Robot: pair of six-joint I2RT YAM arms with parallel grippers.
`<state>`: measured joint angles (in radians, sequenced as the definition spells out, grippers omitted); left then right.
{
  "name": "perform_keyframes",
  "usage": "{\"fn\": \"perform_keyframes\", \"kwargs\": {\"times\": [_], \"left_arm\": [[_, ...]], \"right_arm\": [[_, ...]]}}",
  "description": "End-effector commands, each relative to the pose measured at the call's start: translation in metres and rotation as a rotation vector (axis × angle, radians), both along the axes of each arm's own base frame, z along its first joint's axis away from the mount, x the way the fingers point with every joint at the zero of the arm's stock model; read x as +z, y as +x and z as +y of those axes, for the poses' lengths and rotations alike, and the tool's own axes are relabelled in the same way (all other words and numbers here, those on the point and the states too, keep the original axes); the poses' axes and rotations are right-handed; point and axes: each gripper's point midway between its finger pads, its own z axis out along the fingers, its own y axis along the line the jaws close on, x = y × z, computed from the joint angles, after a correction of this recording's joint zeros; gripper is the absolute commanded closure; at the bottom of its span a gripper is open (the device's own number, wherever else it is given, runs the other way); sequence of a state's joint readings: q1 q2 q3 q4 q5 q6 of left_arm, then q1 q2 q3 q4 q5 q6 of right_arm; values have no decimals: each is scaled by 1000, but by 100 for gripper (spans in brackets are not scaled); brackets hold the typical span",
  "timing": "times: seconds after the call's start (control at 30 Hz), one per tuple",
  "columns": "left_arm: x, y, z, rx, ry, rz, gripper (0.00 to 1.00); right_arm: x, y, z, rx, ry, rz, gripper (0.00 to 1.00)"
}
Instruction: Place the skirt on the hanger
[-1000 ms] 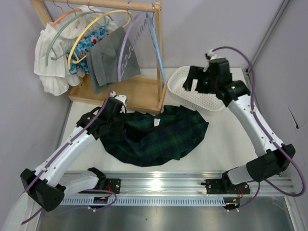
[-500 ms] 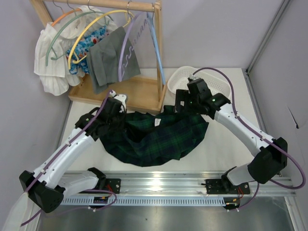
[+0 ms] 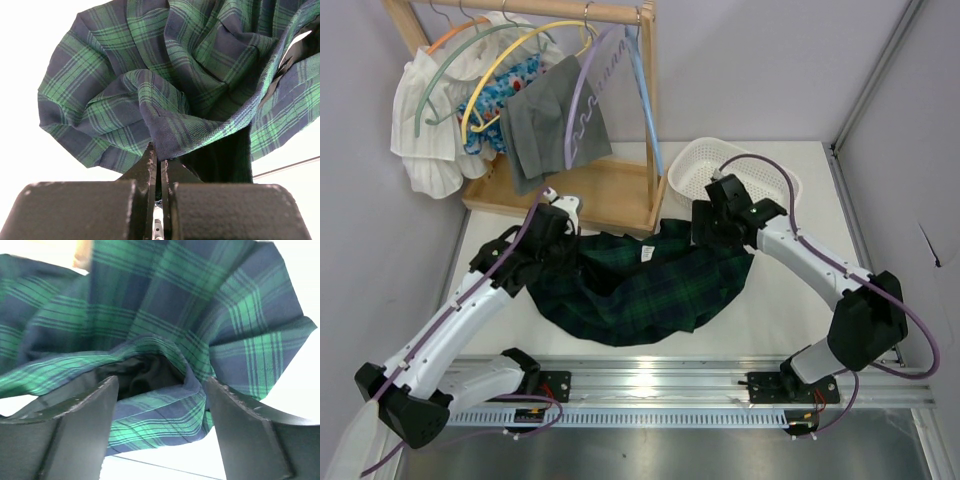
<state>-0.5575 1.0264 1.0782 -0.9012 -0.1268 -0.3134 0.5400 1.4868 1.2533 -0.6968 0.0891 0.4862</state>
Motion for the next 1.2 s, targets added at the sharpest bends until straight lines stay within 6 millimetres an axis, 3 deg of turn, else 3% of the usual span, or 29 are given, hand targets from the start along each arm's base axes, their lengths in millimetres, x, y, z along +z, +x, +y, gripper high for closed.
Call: {"fn": "perform_keyframes", "kwargs": {"times": [0.0,0.1,0.17,0.37,0.47,0.5,0.57,0.6,0.77,0.97,1.0,1.07,1.13,1.17], "left_arm": [[20,4,0,17,-46,-59,100],[21,2,6,32,-27,-62,100],[22,2,7,40,-25,-69,100],[29,2,9,46,-35,-92,100],[30,1,14,60,-22,-98,100],[31,1,15,66,-23,-102,100],[33,0,16,70,-25,-110,100],[33,0,16,74,-27,-109,100],[33,3,17,85,-24,-121,100],[43,11,5,70,-65,-129,100],[52,15,0,60,-81,-132,100],[89,20,-9,49,-136,-177,100],[99,23,-14,49,-133,-162,100],[130,25,-15,48,-165,-216,100]], "right_arm": [[-16,1,1,-10,-25,16,25],[-17,-2,3,-5,-19,15,33],[-19,-6,-2,-7,-32,11,33],[-30,0,-15,-53,-70,-7,46],[-31,3,-18,-65,-82,-7,65],[-30,4,-20,-68,-92,-12,80],[-26,6,-24,-79,-106,-22,96],[-22,4,-29,-88,-127,-27,100],[17,1,-36,-91,-110,-114,100],[63,-21,-56,-122,-68,-180,100],[68,-23,-59,-129,-60,-189,100],[91,-26,-66,-148,-27,-215,100],[112,-28,-66,-143,5,-245,100],[123,-30,-64,-131,28,-261,100]]}}
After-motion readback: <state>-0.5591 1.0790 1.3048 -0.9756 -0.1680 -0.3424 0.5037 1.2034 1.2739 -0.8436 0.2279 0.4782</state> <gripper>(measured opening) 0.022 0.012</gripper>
